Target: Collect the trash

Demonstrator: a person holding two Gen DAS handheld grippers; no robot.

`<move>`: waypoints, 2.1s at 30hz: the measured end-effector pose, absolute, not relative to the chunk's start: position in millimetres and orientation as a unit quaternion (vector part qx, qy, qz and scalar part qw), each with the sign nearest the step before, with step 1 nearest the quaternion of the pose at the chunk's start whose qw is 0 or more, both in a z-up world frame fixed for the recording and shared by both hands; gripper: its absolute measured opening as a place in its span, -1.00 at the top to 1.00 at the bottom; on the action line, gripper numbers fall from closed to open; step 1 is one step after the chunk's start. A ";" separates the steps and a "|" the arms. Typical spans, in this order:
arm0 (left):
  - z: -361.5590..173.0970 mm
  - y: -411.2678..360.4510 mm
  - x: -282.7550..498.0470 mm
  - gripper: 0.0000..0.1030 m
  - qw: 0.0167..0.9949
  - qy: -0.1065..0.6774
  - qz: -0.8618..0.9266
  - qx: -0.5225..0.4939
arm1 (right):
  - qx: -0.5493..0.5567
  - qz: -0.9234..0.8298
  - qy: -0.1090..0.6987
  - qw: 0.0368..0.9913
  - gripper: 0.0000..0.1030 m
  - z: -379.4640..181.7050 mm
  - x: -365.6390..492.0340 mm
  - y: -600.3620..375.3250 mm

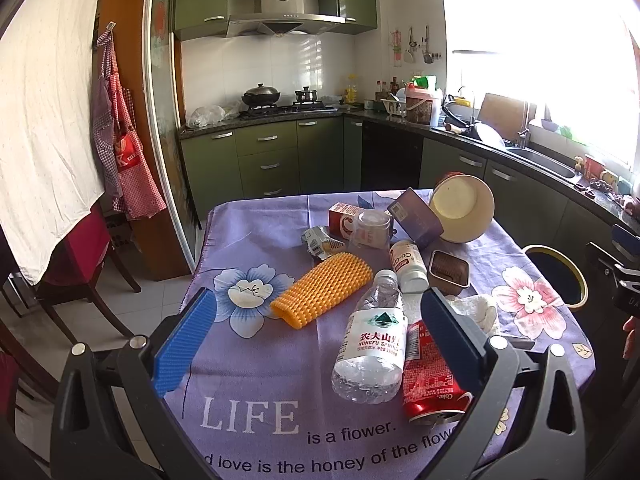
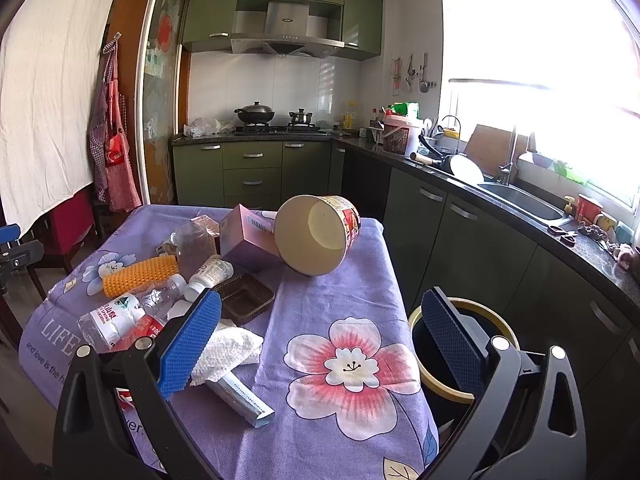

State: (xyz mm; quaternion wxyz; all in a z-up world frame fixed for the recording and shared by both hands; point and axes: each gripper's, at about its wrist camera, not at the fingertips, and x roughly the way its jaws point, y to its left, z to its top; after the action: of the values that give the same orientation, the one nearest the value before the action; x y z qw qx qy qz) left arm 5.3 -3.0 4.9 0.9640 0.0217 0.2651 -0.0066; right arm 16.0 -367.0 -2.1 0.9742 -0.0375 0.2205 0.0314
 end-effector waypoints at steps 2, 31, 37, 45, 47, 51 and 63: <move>7.2 -6.7 3.9 -0.89 0.964 0.265 -0.005 0.023 | -0.037 0.032 0.220 0.974 -0.93 -2.1 15.5 -366.6; 7.8 -10.1 -0.7 -0.89 0.963 0.268 -0.011 0.028 | -0.037 0.033 0.224 0.973 -0.93 -7.8 18.7 -364.4; 4.6 -13.3 3.5 -0.89 0.962 0.270 -0.012 0.028 | -0.037 0.033 0.224 0.973 -0.93 -7.6 18.9 -364.5; 4.5 -13.2 3.4 -0.89 0.962 0.270 -0.012 0.028 | -0.037 0.033 0.224 0.973 -0.93 -8.6 19.0 -364.1; 4.4 -13.4 3.4 -0.89 0.963 0.269 -0.012 0.028 | -0.037 0.033 0.224 0.973 -0.93 -8.1 19.2 -364.5; 4.4 -13.6 3.3 -0.89 0.962 0.270 -0.012 0.028 | -0.037 0.033 0.225 0.973 -0.93 -7.9 19.3 -364.5; 3.7 -13.3 3.7 -0.89 0.962 0.270 -0.013 0.028 | -0.038 0.033 0.225 0.973 -0.93 -7.6 19.7 -364.6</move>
State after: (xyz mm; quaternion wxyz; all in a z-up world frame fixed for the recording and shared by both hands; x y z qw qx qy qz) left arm 3.7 -13.3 3.7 0.9624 0.0285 0.2697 -0.0126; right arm 19.7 -364.6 -7.6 0.9731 -0.0378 0.2249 0.0333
